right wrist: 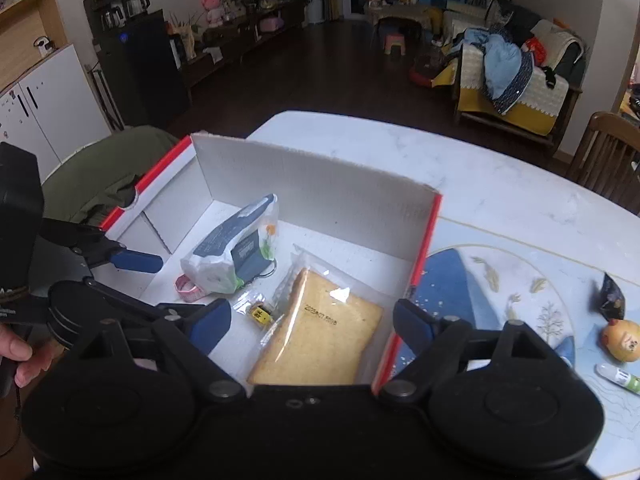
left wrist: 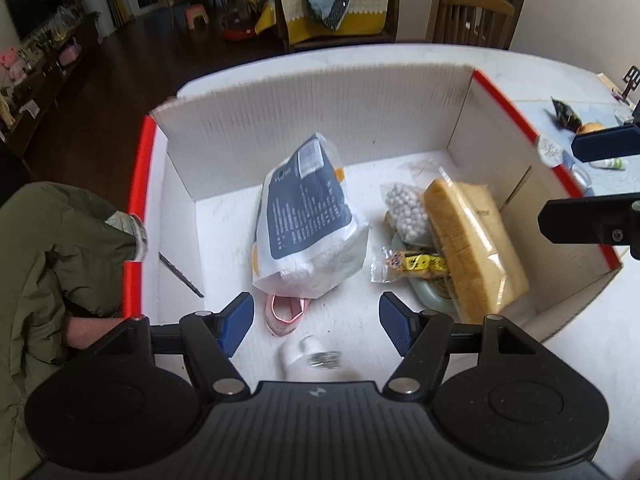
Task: Organize objects
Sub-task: 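Open both tools to drop the keychain and bread into the box, then move both tools back over the table toward the cap and tube, then grasp the white bottle cap with the left tool while the right tool grasps the green tube, then carry the cap and tube with both tools over the red box, then open both tools to drop the cap and tube into the box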
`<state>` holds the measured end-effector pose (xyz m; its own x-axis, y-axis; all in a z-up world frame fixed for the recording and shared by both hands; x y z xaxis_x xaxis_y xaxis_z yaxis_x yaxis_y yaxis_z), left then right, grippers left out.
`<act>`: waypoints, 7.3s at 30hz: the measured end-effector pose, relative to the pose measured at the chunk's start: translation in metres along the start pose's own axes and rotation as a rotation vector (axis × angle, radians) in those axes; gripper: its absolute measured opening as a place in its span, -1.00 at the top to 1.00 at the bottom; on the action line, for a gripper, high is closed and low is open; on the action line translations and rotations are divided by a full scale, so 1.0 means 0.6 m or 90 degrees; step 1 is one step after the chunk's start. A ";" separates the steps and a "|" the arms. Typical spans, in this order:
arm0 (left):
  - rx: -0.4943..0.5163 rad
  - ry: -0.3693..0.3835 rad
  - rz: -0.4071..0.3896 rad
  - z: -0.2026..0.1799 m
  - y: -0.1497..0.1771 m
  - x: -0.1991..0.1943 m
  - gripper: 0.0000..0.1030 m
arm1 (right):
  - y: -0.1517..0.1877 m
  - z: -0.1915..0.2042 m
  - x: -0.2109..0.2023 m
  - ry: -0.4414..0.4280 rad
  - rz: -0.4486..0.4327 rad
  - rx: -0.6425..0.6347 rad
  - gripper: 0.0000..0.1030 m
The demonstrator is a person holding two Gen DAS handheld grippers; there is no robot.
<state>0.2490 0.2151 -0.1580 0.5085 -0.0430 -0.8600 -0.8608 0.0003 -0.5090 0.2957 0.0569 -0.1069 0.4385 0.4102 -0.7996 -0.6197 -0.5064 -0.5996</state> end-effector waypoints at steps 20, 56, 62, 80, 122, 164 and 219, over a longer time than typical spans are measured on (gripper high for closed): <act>-0.012 0.033 -0.110 -0.110 -0.030 -0.110 -0.55 | 0.045 -0.038 -0.133 -0.043 -0.059 -0.021 -0.95; 0.028 0.070 -0.101 -0.536 -0.133 0.039 -1.00 | 0.229 -0.501 -0.160 0.074 0.001 0.008 -0.99; 0.026 0.065 -0.066 -0.561 -0.149 0.102 -1.00 | 0.235 -0.572 -0.102 0.081 0.047 -0.017 -0.99; 0.031 0.041 -0.036 -0.559 -0.184 0.242 -1.00 | 0.215 -0.639 0.055 0.103 0.122 -0.136 -0.88; 0.033 0.040 -0.025 -0.573 -0.135 0.214 0.27 | 0.287 -0.504 -0.012 0.013 0.084 0.083 0.68; -0.069 0.084 -0.110 -0.205 -0.046 -0.125 0.26 | 0.111 -0.088 -0.152 -0.034 0.000 0.056 0.68; -0.041 -0.044 0.022 0.059 -0.081 0.063 -0.14 | 0.034 0.100 0.111 -0.006 0.118 -0.006 0.52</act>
<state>0.3105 0.2487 -0.1670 0.4769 0.0254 -0.8786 -0.8763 -0.0634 -0.4775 0.2730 0.1190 -0.1704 0.3113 0.3170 -0.8959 -0.6831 -0.5807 -0.4429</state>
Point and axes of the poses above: each gripper's, at about its wrist camera, not at the fingertips, and x roughly the way its jaws point, z to its left, y to its underside, the point moved 9 cm from there along x, roughly the way its jaws point, and after that the axes turned 3 degrees about y, right-handed, at the moved point
